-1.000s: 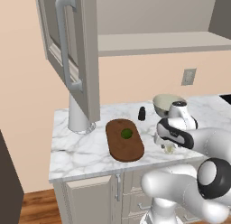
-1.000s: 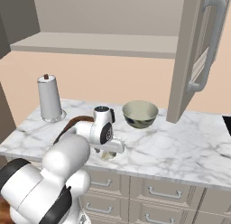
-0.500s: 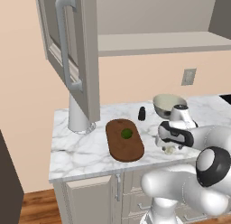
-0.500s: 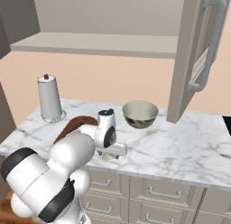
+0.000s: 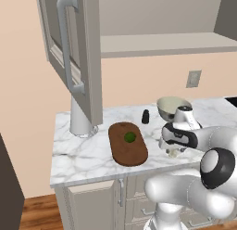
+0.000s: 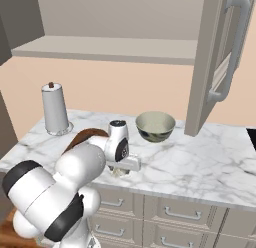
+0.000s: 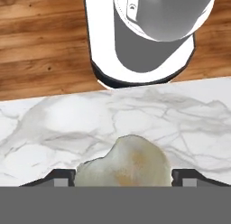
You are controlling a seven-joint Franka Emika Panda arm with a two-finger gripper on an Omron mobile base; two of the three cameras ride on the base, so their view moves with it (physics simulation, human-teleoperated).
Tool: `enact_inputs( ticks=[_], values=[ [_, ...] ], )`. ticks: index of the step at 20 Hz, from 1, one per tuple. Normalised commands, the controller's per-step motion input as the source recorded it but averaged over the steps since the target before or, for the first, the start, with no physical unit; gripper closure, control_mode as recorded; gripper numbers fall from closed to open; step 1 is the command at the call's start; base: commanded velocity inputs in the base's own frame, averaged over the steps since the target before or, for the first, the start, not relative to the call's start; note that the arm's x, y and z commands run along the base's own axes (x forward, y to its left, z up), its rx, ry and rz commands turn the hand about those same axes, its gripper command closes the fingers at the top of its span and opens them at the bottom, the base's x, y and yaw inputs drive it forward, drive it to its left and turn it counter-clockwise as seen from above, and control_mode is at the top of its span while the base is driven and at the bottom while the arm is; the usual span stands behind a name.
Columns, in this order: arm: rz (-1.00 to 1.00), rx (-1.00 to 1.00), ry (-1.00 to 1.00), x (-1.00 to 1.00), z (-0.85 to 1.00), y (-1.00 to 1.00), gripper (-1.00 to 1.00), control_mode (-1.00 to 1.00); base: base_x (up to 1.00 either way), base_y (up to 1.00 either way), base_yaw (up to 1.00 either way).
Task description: Open the cabinet. Place the bowl and condiment on the counter. Then place the lime and garlic on the cutting board.
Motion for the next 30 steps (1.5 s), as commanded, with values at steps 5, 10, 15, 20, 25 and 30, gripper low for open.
enact_inputs(
  ticks=[5, 10, 15, 20, 25, 30],
  values=[
    [0.11, 0.00, -0.11, -0.09, 0.58, 0.44, 1.00, -1.00, 0.00, 0.00, 0.00],
    [0.25, 0.01, 0.00, 0.00, 0.56, 1.00, 1.00, -1.00, 0.00, 0.00, 0.00],
    [0.11, -0.01, 0.00, -0.01, 0.20, 1.00, 1.00, -1.00, 0.00, 0.00, 0.00],
    [0.05, 0.00, 0.00, 0.17, -0.03, 0.81, 1.00, -1.00, 0.00, 0.00, 0.00],
    [0.00, 0.00, 0.00, 0.30, -0.01, 0.44, 1.00, -1.00, 0.00, 0.00, 0.00],
    [0.00, 0.00, -0.01, 0.35, -0.01, 0.17, 1.00, -1.00, 0.00, 0.00, 0.00]
  ],
)
